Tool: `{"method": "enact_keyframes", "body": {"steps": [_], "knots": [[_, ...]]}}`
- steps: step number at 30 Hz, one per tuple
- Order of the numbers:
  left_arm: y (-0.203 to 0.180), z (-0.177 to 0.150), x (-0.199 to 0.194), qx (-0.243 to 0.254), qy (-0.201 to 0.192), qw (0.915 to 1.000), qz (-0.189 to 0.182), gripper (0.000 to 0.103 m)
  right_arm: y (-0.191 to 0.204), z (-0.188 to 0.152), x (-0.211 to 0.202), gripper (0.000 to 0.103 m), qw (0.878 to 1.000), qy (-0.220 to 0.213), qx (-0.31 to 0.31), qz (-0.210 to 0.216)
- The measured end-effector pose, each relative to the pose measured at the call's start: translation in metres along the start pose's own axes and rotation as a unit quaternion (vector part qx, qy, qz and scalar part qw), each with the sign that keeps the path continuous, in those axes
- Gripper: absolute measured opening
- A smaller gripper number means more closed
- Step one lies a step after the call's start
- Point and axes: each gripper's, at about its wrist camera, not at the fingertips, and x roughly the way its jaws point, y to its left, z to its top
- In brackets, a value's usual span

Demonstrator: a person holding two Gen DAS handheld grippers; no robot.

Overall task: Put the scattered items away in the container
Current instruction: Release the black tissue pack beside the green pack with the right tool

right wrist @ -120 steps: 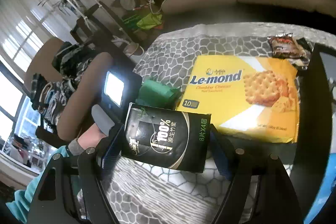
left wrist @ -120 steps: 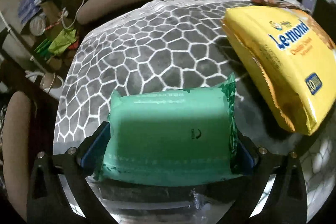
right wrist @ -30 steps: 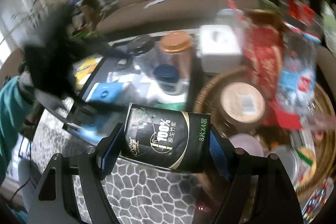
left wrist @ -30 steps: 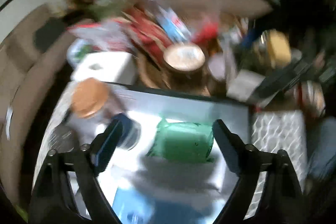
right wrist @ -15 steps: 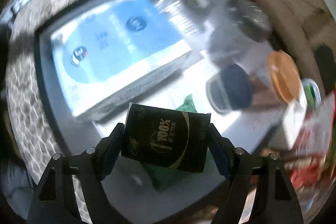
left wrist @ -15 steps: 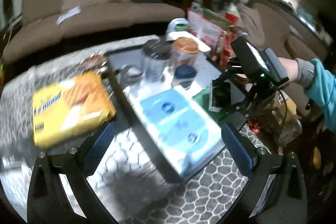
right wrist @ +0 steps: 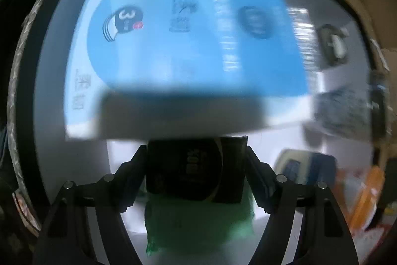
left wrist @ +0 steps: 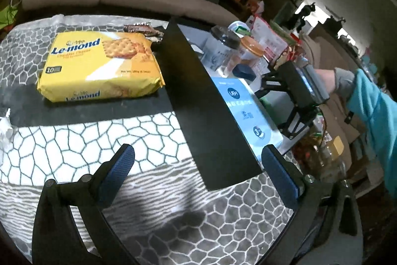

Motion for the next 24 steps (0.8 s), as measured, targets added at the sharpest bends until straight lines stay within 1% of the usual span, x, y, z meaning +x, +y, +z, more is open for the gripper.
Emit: {"method": "enact_keyframes", "body": {"steps": [1,4,6,8,10,11,13,15,17,18,19,21,23,24], "knots": [[0.000,-0.001,-0.001,-0.002,-0.001,1.0000,-0.003,0.102,0.004,0.001,0.005,0.076,1.000,0.001,-0.011,0.006],[-0.001,-0.002,0.002,-0.002,0.001,1.0000,-0.007,0.102,0.015,0.005,0.025,0.075,0.999,0.027,-0.041,0.015],[-0.003,-0.002,0.005,0.006,0.009,0.9999,0.001,0.102,0.016,0.007,0.032,0.076,0.998,0.053,-0.026,0.015],[-0.005,-0.002,0.006,0.011,0.013,0.9998,0.005,0.102,0.016,0.004,0.025,0.081,0.998,0.053,-0.011,0.015],[-0.004,-0.003,0.003,0.009,0.015,0.9998,0.010,0.102,0.015,-0.004,0.012,0.083,0.998,0.054,0.009,-0.008],[-0.003,-0.003,0.002,0.008,0.015,0.9998,0.012,0.102,0.014,-0.009,0.005,0.083,0.998,0.051,0.021,-0.014],[-0.003,-0.002,-0.004,0.005,0.011,0.9997,0.022,0.102,0.014,-0.020,-0.017,0.083,0.998,0.030,0.051,-0.037],[-0.007,-0.002,-0.008,0.007,0.003,0.9995,0.030,0.102,0.015,-0.032,-0.041,0.084,0.993,-0.006,0.097,-0.062],[-0.016,0.000,-0.010,0.013,0.001,0.9991,0.040,0.102,0.021,-0.044,-0.062,0.086,0.988,-0.049,0.134,-0.063],[-0.026,0.002,-0.009,0.022,0.001,0.9985,0.051,0.102,0.026,-0.047,-0.067,0.086,0.986,-0.059,0.139,-0.077],[-0.033,0.003,-0.009,0.031,-0.001,0.9979,0.057,0.102,0.031,-0.047,-0.070,0.086,0.983,-0.060,0.138,-0.103],[-0.051,0.007,-0.006,0.049,-0.003,0.9961,0.073,0.103,0.031,-0.046,-0.073,0.086,0.975,-0.046,0.149,-0.159],[-0.072,0.013,0.005,0.056,0.003,0.9942,0.092,0.103,0.042,-0.051,-0.071,0.086,0.960,-0.032,0.186,-0.207],[-0.080,0.016,0.010,0.057,0.005,0.9938,0.095,0.102,0.037,-0.043,-0.071,0.086,0.953,-0.036,0.204,-0.220]]}}
